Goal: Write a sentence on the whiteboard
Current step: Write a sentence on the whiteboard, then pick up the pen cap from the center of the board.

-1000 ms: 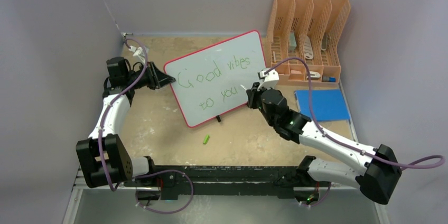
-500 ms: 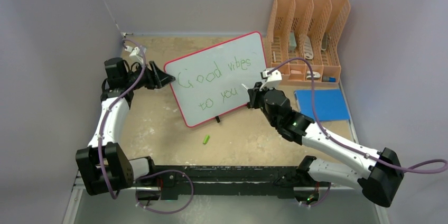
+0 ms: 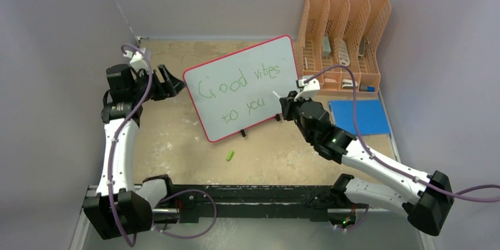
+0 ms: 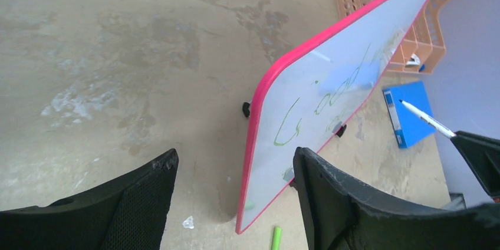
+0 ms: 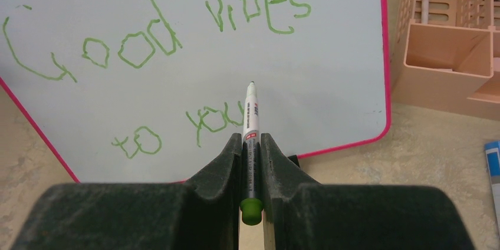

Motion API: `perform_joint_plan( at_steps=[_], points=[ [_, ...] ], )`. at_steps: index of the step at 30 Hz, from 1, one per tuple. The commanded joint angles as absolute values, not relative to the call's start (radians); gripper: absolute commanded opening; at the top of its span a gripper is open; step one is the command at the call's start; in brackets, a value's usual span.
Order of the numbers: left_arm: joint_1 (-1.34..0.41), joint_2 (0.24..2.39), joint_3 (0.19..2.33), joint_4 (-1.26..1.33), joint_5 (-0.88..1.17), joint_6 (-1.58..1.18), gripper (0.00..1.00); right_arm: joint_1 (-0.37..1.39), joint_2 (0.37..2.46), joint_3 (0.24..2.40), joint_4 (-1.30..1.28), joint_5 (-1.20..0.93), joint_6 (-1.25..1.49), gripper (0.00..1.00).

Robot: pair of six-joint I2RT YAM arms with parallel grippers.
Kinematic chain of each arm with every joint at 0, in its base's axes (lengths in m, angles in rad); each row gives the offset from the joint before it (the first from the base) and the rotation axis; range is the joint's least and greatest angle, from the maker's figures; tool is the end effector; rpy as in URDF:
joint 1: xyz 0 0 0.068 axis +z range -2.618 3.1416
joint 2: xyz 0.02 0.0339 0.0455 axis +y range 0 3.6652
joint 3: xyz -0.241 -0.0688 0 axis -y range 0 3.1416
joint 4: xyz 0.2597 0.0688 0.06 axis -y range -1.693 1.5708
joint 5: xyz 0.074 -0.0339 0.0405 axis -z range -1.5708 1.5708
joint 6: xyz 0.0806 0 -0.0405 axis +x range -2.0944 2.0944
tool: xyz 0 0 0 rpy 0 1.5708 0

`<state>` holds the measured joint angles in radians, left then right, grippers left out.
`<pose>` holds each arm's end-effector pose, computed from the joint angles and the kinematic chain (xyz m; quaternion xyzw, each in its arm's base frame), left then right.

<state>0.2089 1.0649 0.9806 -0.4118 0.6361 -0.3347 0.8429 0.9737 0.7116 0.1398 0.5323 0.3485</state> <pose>0.2928 0.0131 0.2961 -0.0649 0.8290 -0.2987 0.4683 0.2256 0.1917 0.2860 -0.0078 0.7433 0.1956 0.6397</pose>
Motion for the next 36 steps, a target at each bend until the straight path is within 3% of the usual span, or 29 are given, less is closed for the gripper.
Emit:
perform_joint_plan(
  at_steps=[1, 4, 12, 19, 27, 36],
  points=[
    [0.206, 0.988, 1.1, -0.548, 0.515, -0.344, 0.7, 0.838, 0.936, 0.744, 0.151, 0.564, 0.338, 0.0],
    [0.201, 0.95, 1.153, -0.614, 0.476, -0.336, 0.8, 0.838, 0.925, 0.746, 0.152, 0.572, 0.336, 0.0],
    [0.136, 0.887, 1.257, -0.756, 0.43, -0.316, 0.87, 0.839, 0.884, 0.752, 0.139, 0.582, 0.329, 0.0],
    [0.037, 0.849, 1.296, -0.881, 0.56, -0.289, 0.87, 0.838, 0.858, 0.752, 0.129, 0.585, 0.329, 0.0],
    [0.029, 0.804, 1.184, -0.909, 0.796, -0.339, 0.86, 0.839, 0.872, 0.753, 0.136, 0.583, 0.33, 0.0],
    [0.007, 0.79, 1.096, -0.88, 0.853, -0.382, 0.8, 0.839, 0.89, 0.75, 0.138, 0.584, 0.337, 0.0]
  ],
)
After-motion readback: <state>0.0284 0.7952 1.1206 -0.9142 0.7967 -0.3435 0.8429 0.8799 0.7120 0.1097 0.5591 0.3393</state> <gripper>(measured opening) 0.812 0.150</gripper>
